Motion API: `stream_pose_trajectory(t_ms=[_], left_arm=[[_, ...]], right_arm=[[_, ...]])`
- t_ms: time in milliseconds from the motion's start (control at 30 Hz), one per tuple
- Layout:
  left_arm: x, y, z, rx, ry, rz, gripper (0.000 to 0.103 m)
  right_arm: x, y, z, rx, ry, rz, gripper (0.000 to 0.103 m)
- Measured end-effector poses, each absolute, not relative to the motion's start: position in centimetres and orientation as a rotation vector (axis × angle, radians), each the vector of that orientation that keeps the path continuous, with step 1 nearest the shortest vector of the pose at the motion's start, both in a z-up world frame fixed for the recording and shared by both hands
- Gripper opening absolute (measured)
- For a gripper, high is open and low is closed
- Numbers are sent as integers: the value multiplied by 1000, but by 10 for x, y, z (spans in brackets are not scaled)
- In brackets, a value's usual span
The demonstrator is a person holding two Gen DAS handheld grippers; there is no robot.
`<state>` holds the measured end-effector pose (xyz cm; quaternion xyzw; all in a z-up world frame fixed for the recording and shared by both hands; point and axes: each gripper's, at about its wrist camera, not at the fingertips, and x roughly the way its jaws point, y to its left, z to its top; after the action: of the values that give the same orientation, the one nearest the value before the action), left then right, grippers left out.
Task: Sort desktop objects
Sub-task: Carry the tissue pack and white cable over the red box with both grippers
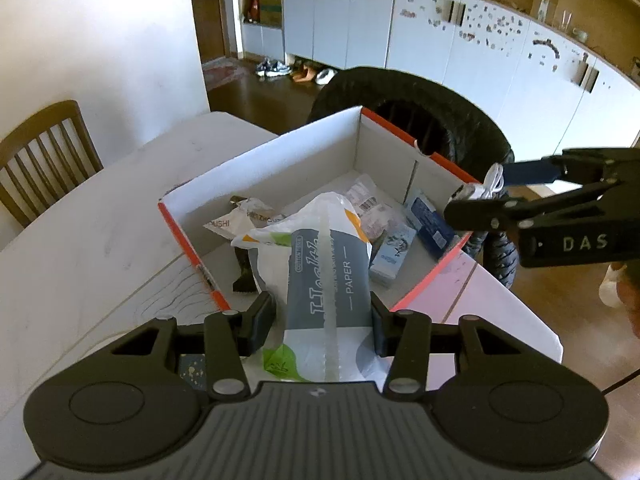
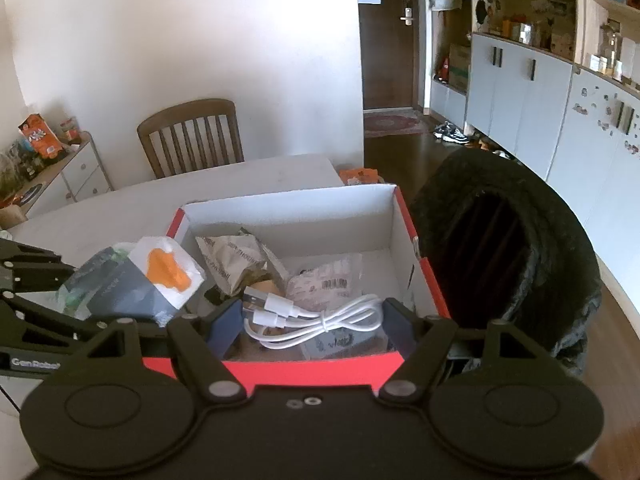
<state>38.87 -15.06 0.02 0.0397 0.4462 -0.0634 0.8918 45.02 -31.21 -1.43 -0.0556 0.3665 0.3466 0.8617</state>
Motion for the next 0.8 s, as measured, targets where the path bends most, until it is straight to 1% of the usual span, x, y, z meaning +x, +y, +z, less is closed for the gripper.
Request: stream_pose_trajectory(t_ms=[333, 800], left_arm=[[426, -158, -22, 109, 982, -101, 48], [454, -159, -53, 88, 1007, -68, 49]], right_arm=[[489, -298, -28, -133, 804, 755, 75], [540, -238, -63, -224, 879, 794, 75]])
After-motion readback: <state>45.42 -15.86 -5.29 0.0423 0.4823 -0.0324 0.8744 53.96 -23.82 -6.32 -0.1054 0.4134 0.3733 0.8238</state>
